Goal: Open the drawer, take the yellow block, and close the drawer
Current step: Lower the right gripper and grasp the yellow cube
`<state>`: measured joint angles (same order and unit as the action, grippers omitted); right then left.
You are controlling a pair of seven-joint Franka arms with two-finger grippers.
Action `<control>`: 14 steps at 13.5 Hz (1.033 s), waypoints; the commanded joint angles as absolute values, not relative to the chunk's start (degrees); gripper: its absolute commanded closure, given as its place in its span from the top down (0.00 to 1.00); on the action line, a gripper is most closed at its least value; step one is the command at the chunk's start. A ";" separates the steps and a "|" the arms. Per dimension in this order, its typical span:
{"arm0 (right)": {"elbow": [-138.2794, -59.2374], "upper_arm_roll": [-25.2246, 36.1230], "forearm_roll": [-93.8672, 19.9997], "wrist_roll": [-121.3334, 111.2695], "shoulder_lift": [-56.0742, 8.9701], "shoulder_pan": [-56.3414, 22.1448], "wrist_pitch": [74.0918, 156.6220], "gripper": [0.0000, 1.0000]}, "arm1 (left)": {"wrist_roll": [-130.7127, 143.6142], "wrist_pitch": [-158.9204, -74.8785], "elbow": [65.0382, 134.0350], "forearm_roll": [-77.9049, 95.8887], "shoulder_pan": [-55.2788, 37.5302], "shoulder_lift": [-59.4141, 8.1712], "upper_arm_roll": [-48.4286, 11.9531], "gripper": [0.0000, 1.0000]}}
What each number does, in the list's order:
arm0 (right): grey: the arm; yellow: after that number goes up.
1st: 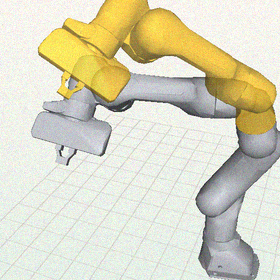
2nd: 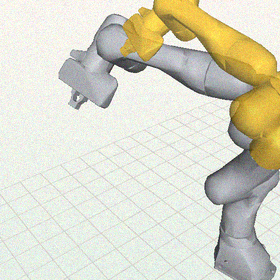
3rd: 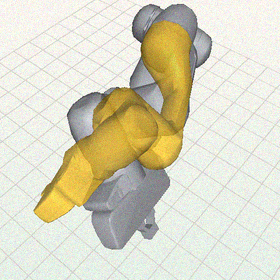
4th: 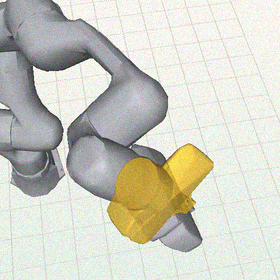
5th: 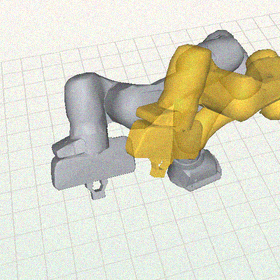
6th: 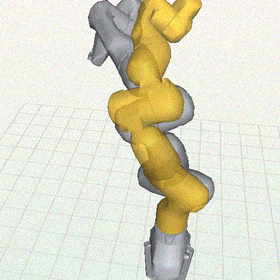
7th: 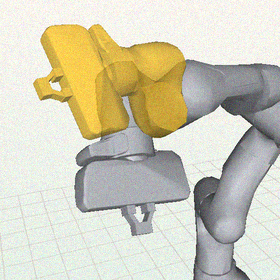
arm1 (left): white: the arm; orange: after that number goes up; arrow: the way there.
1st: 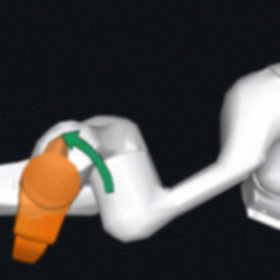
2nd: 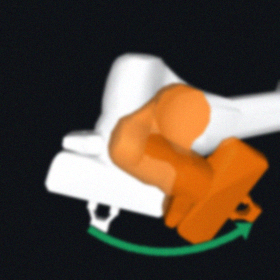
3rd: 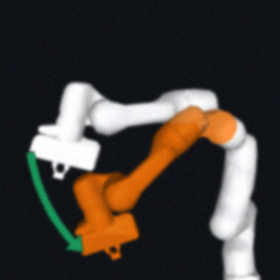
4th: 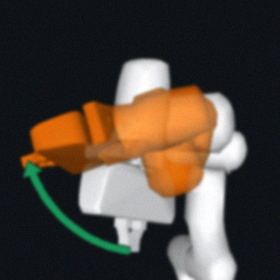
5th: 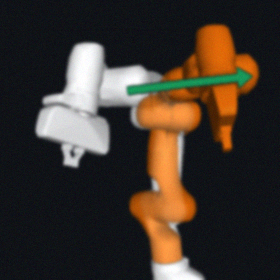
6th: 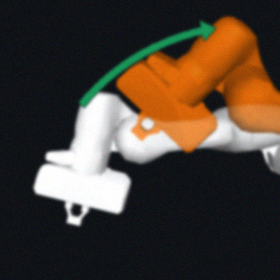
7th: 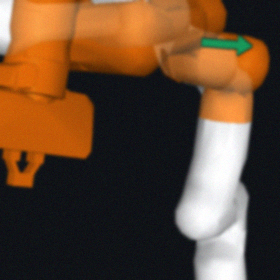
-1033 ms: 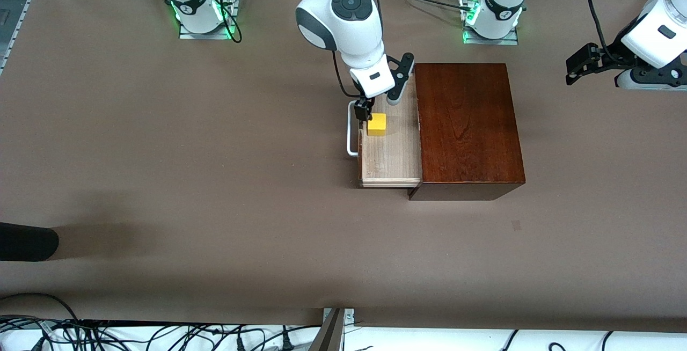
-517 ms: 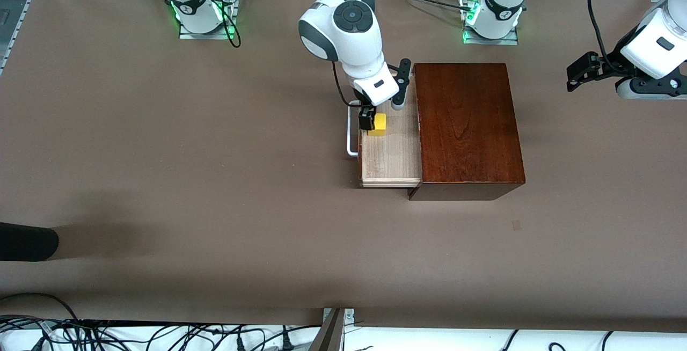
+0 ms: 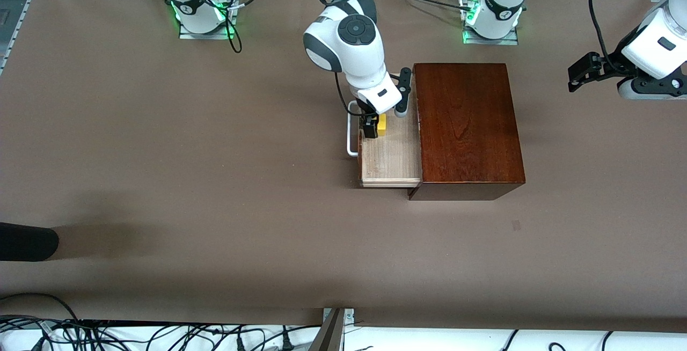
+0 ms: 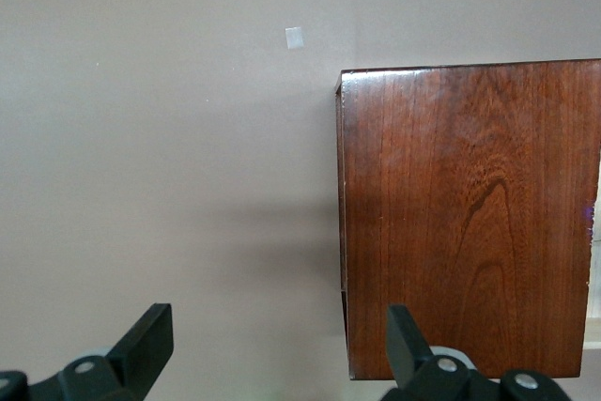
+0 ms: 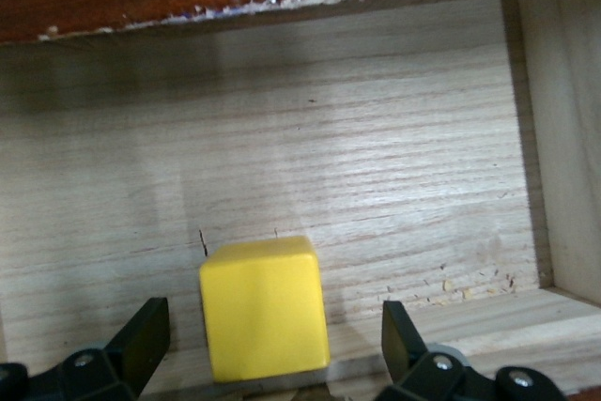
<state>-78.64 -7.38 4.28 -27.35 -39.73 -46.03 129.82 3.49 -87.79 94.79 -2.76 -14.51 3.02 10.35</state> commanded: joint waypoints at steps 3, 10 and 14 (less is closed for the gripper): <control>-76.82 -7.03 5.36 -27.51 -41.22 -47.02 129.81 1.00 | 3.16 -87.54 92.99 -4.13 -14.06 1.93 9.76 1.00; -76.82 -7.12 5.36 -27.07 -43.33 -47.02 130.87 0.80 | 3.25 -87.54 92.99 -4.22 -14.06 1.93 9.76 1.00; -76.73 -6.94 5.97 -27.33 -43.33 -47.11 131.40 0.00 | 3.25 -87.54 92.99 -4.22 -14.06 1.93 9.76 1.00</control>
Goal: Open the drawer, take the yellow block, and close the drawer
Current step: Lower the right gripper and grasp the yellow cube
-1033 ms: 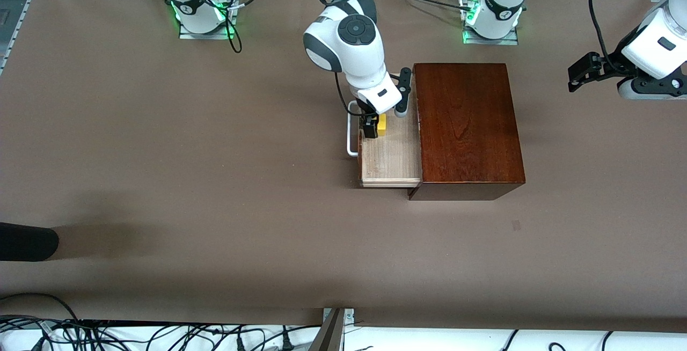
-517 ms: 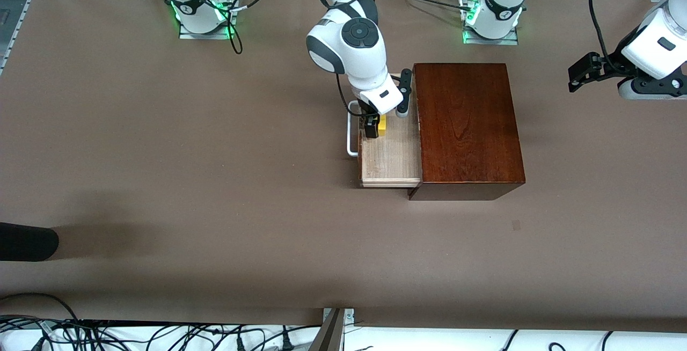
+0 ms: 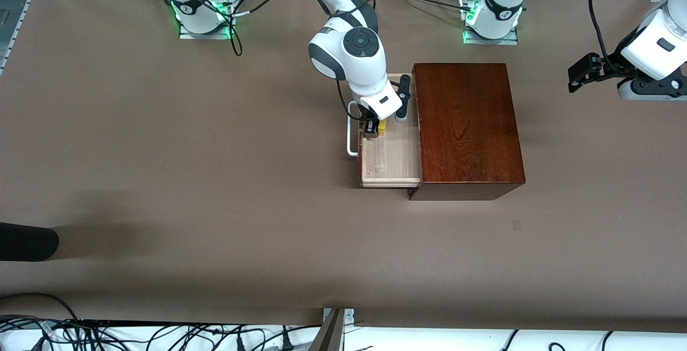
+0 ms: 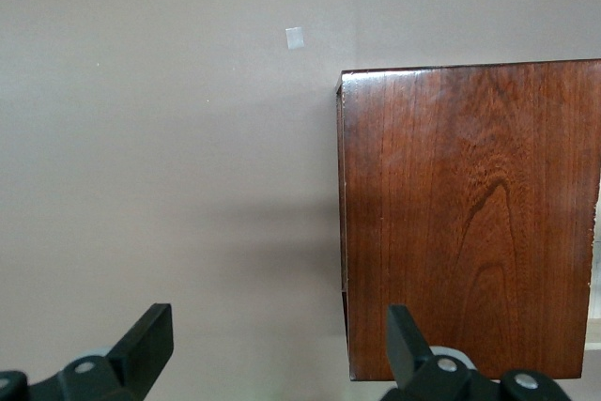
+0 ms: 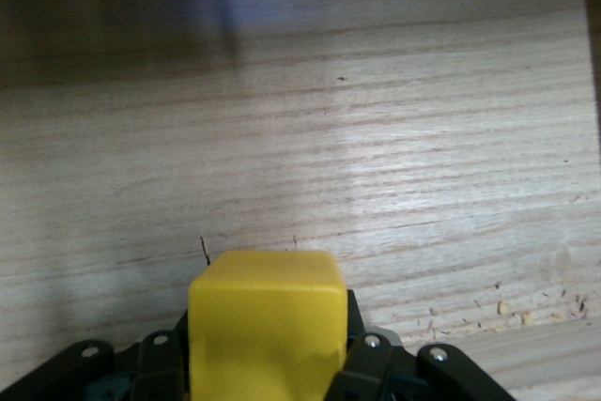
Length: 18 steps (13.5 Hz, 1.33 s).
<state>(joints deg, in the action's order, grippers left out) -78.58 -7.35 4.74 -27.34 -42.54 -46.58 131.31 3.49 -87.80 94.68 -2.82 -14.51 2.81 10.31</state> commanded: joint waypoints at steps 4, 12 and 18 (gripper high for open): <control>-74.46 -7.03 6.77 -27.51 -43.15 -47.11 128.08 0.00 | 3.25 -87.54 92.99 -4.22 -14.06 1.93 9.67 1.00; -62.40 -6.86 5.98 -27.16 -42.02 -47.64 107.16 0.00 | 3.25 -87.54 92.99 -4.22 -14.06 1.58 9.58 1.00; -65.03 -5.10 5.89 -17.15 -37.27 -46.67 101.87 0.00 | 3.25 -87.63 92.99 -4.22 -14.15 1.58 9.58 1.00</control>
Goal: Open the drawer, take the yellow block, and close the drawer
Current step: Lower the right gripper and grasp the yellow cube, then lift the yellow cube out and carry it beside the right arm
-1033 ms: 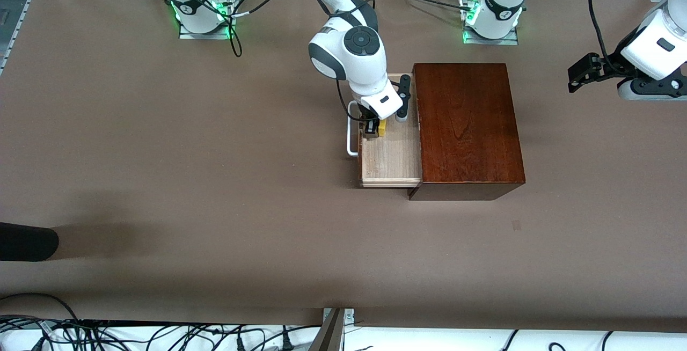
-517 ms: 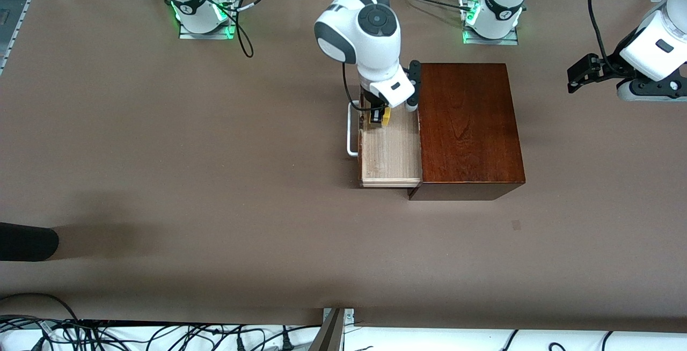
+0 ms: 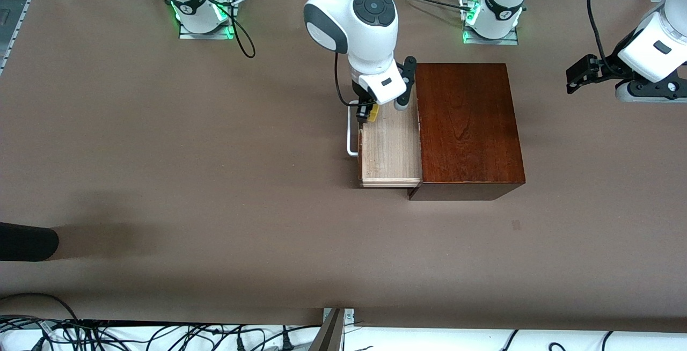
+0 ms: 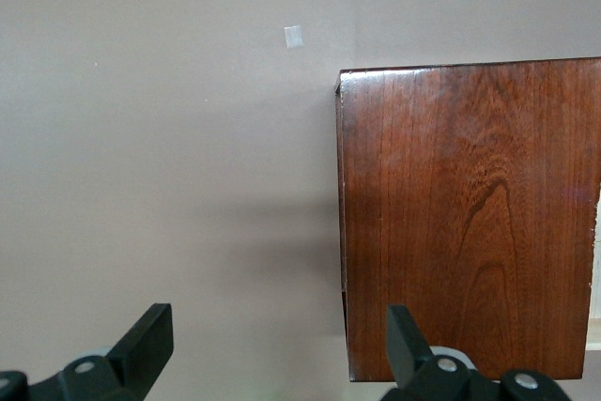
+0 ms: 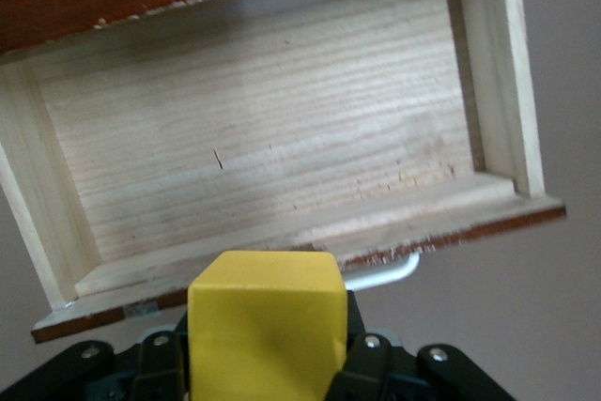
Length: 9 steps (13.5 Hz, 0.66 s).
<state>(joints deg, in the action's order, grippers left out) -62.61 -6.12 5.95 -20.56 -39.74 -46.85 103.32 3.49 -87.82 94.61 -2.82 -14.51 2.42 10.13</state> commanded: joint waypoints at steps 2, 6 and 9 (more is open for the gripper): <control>-68.45 -2.04 5.28 -16.70 -34.12 -46.58 101.78 0.00 | 3.25 -87.63 92.99 -4.22 -14.15 1.50 9.58 1.00; -78.63 4.38 2.73 -15.39 -27.00 -46.50 102.83 0.00 | 3.25 -88.33 92.99 -4.22 -14.15 1.49 9.58 1.00; -89.61 8.86 2.72 -15.29 -20.41 -46.49 107.91 0.00 | 3.25 -88.33 92.99 -4.22 -14.15 1.49 9.58 1.00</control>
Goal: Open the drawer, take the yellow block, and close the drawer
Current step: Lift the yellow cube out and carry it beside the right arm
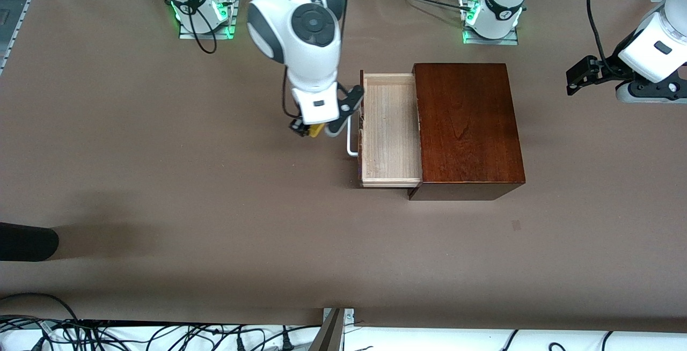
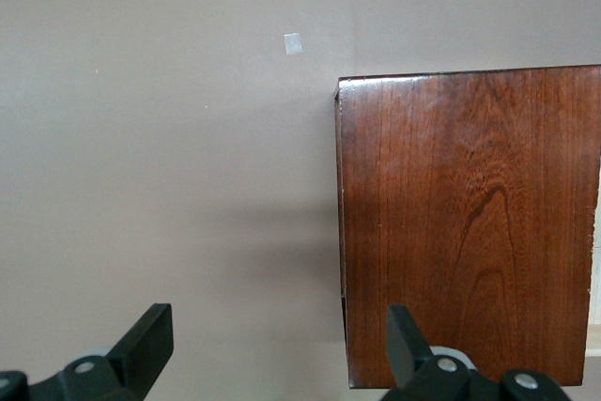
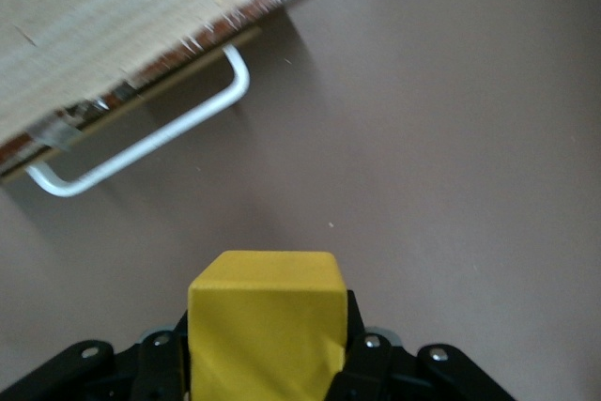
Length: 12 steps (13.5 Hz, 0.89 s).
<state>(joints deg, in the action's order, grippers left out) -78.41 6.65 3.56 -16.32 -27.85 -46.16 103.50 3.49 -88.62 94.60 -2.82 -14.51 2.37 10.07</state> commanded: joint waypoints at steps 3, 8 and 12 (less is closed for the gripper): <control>-100.16 13.43 2.64 -15.29 -14.08 -46.49 113.89 0.00 | 3.25 -88.42 92.99 -4.22 -14.24 1.49 9.49 1.00; -115.29 21.96 2.64 -15.12 -7.66 -46.58 126.11 0.00 | 3.25 -88.42 92.90 -4.22 -14.24 1.49 9.49 1.00; -127.50 27.76 2.29 -15.03 -2.65 -46.58 135.58 0.00 | 3.25 -88.42 92.99 -4.22 -14.24 1.49 9.49 1.00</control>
<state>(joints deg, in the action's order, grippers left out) -119.23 25.68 2.91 -15.96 -7.96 -45.89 130.29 3.49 -88.71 94.58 -2.82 -14.51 2.34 9.91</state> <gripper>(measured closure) 0.445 0.000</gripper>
